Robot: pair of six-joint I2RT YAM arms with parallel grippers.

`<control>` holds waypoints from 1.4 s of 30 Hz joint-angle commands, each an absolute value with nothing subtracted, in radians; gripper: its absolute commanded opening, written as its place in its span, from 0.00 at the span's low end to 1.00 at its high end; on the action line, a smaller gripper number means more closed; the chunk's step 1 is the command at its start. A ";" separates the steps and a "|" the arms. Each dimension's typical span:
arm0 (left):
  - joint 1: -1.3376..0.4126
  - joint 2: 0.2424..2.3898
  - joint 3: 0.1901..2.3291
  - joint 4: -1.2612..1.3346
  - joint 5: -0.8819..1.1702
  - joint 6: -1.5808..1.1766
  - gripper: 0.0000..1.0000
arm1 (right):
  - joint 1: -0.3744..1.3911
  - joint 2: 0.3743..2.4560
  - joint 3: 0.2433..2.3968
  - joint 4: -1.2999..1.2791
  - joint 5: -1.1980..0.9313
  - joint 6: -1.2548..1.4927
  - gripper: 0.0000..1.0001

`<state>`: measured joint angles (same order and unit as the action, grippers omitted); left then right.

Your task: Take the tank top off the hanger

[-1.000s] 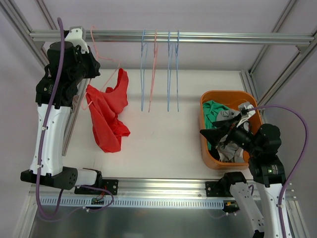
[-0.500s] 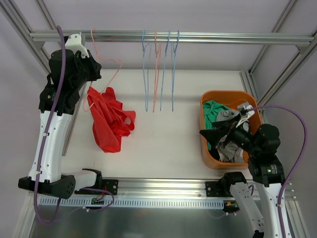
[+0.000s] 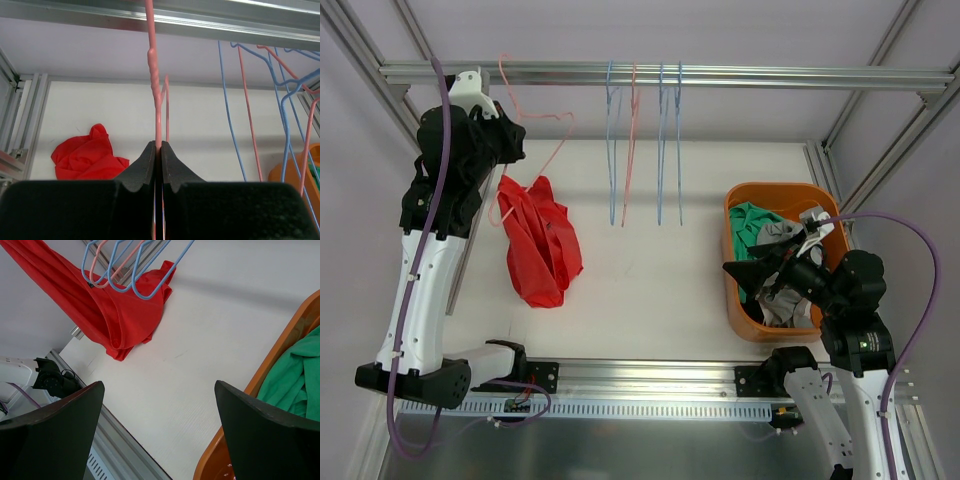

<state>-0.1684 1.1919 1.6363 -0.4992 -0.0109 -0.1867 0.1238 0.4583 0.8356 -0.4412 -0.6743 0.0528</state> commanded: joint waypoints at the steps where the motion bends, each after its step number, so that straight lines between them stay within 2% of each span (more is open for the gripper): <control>1: -0.164 1.111 1.648 -0.384 0.006 -0.183 0.00 | 0.121 0.448 0.836 -0.399 -0.699 0.063 0.98; 17: -0.164 1.017 1.579 -0.345 -0.021 -0.156 0.00 | 0.121 0.454 0.839 -0.396 -0.703 0.061 0.98; 29: -0.164 1.089 1.614 -0.342 -0.025 -0.094 0.00 | 0.121 0.451 0.841 -0.399 -0.704 0.057 0.98; 42: -0.164 1.054 1.625 -0.339 -0.011 -0.078 0.00 | 0.123 0.453 0.831 -0.396 -0.703 0.055 0.98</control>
<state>-0.1684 1.0981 1.6150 -0.4068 -0.0097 -0.0856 0.1238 0.4583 0.8356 -0.4412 -0.6788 0.0521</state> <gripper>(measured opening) 0.028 0.977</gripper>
